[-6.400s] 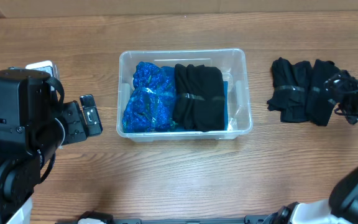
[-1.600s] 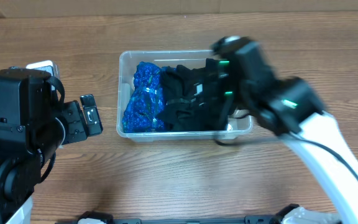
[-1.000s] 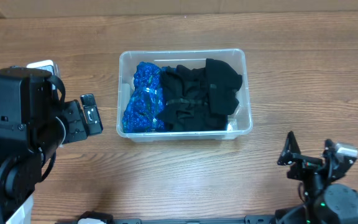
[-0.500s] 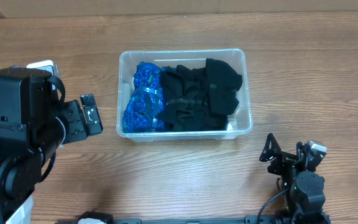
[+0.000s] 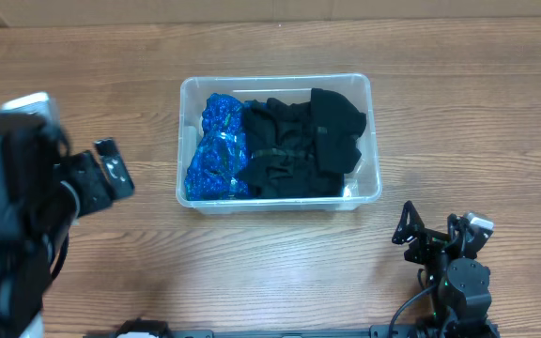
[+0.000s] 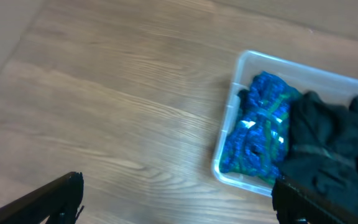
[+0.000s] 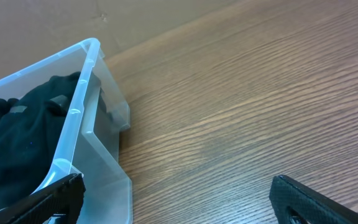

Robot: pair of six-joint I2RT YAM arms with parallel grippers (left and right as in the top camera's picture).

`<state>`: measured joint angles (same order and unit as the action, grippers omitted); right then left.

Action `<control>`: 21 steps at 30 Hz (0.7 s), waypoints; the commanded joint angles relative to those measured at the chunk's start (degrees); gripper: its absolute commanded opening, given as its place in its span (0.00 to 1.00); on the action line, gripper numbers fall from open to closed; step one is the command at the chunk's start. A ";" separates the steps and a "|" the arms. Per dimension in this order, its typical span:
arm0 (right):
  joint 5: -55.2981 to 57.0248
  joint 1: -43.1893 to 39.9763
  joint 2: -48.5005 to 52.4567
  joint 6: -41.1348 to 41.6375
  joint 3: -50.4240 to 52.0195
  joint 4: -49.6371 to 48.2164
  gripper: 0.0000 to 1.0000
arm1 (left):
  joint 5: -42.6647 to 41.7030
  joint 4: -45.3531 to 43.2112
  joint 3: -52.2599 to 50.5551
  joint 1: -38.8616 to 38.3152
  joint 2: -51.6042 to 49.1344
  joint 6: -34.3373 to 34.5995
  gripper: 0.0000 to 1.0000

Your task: Pack container

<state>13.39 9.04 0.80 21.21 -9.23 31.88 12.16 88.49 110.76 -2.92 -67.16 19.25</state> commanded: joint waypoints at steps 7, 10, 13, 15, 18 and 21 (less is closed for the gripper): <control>-0.20 -0.17 -0.63 0.50 0.55 -0.13 1.00 | -16.70 -42.56 -57.66 6.97 34.67 -6.43 1.00; -0.20 -0.17 -0.63 0.48 0.55 -0.13 1.00 | -19.17 -51.47 -76.67 6.97 45.83 -6.38 1.00; -0.20 -0.17 -0.63 0.50 0.55 -0.13 1.00 | -19.26 -55.60 -87.76 6.97 54.25 -6.40 1.00; -0.20 -0.17 -0.63 0.50 0.55 -0.13 1.00 | -19.26 -55.78 -92.43 6.97 58.62 -6.40 1.00; -0.20 -0.17 -0.63 0.50 0.55 -0.13 1.00 | -19.26 -55.78 -97.74 6.97 63.87 -6.38 1.00; -0.20 -0.17 -0.63 0.48 0.55 -0.13 1.00 | -19.06 -56.00 -101.33 6.62 67.04 -6.38 1.00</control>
<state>13.30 9.04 0.73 21.37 -9.15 31.68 -6.28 33.04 12.56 3.79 -3.31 13.72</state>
